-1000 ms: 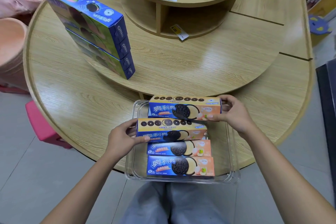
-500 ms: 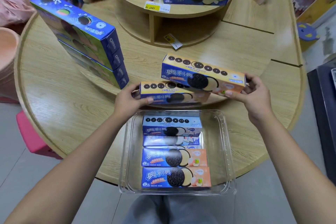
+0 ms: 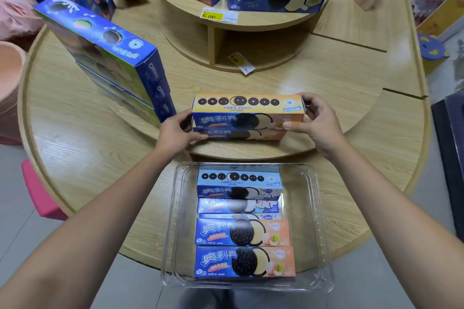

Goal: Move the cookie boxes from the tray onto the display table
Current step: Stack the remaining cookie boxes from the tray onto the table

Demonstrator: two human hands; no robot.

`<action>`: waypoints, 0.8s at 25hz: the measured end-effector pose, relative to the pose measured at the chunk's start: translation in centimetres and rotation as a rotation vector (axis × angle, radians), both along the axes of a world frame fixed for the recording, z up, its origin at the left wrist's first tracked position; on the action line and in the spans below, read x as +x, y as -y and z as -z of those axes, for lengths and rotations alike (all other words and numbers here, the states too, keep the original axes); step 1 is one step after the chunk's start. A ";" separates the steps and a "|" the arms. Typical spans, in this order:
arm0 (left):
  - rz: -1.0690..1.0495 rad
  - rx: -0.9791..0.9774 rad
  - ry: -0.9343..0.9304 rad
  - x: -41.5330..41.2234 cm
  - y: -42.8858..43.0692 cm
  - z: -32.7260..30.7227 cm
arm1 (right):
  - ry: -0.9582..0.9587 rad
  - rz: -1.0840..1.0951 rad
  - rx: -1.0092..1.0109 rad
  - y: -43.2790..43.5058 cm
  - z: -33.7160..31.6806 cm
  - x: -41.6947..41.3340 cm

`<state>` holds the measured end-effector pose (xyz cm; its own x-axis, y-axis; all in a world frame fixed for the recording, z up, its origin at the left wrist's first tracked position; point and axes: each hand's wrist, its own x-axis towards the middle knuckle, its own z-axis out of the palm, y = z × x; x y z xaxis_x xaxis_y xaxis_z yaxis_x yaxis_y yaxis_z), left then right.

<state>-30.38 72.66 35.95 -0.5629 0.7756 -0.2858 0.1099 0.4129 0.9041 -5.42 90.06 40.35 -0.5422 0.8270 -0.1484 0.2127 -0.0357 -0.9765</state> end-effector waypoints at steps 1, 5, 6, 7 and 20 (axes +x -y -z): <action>-0.007 -0.007 -0.006 0.1 0.0 -0.1 | 0.012 -0.020 -0.002 0.0 0.3 -0.3; -0.015 -0.011 0.032 0.2 0.1 -0.2 | 0.075 -0.037 0.043 0.2 1.4 -0.7; -0.014 -0.007 0.046 0.2 0.2 -0.1 | 0.082 -0.029 0.057 0.2 1.6 -0.7; -0.011 -0.002 0.058 0.0 0.3 0.0 | 0.084 -0.025 0.066 0.2 1.8 -0.6; 0.062 0.074 0.180 0.1 -0.3 1.5 | 0.218 -0.119 0.193 0.4 1.6 1.4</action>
<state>-30.30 72.91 34.46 -0.4582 0.8299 -0.3184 -0.0334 0.3419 0.9392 -4.04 89.68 38.74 -0.6094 0.7840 -0.1181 0.4096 0.1837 -0.8936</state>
